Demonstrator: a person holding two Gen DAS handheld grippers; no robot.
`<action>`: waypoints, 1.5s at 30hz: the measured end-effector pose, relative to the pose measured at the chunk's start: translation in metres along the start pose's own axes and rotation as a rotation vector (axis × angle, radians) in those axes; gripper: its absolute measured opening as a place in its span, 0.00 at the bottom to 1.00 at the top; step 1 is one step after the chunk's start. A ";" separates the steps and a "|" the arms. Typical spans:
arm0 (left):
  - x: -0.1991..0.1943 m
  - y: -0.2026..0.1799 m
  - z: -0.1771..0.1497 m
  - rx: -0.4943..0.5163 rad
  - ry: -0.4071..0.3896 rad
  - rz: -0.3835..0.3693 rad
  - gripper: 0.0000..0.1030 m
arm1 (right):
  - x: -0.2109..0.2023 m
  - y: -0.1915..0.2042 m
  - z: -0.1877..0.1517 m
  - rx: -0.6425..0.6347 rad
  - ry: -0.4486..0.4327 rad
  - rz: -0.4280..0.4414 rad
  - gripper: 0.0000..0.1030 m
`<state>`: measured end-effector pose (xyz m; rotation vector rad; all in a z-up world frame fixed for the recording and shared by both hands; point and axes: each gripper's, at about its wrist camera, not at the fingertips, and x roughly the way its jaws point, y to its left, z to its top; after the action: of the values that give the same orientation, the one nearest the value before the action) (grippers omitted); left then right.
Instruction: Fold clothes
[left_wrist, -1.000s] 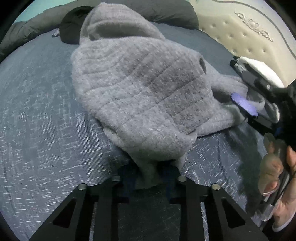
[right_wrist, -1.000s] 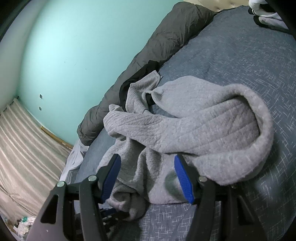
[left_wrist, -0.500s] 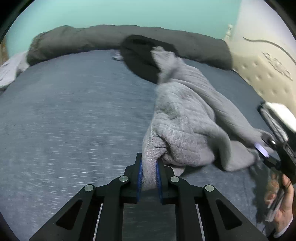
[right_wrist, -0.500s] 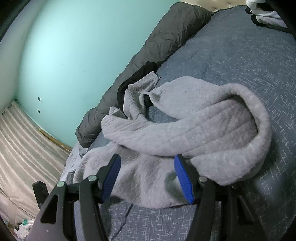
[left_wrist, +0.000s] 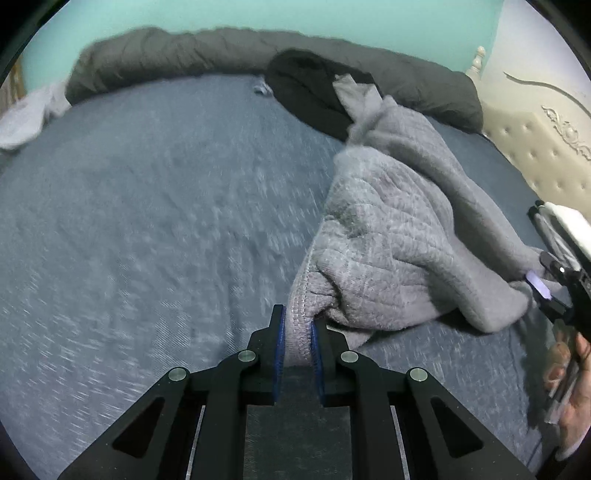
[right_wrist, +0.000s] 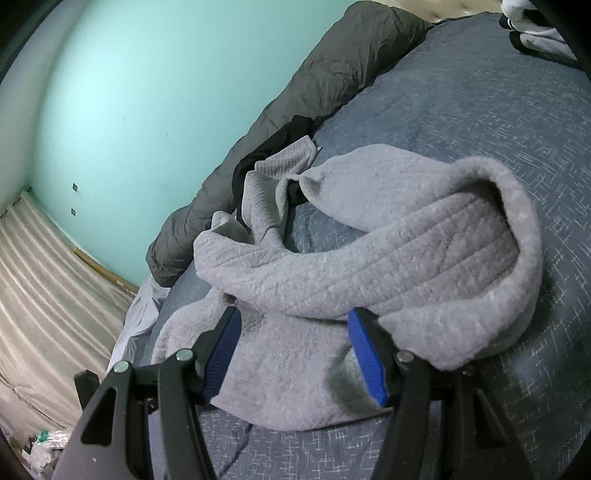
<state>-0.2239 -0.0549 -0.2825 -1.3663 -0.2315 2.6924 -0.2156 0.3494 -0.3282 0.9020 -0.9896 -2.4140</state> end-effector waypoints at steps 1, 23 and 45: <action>-0.003 0.000 0.000 -0.004 -0.003 -0.004 0.15 | 0.000 0.000 0.000 0.002 -0.001 -0.001 0.59; 0.031 -0.034 0.001 0.083 0.069 -0.049 0.55 | 0.005 0.001 -0.003 0.002 0.010 -0.007 0.59; -0.078 -0.001 -0.003 0.011 -0.119 0.040 0.11 | -0.025 0.025 0.002 -0.052 -0.063 -0.012 0.59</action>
<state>-0.1752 -0.0667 -0.2226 -1.2221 -0.2022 2.8067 -0.1961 0.3468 -0.2987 0.8208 -0.9412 -2.4797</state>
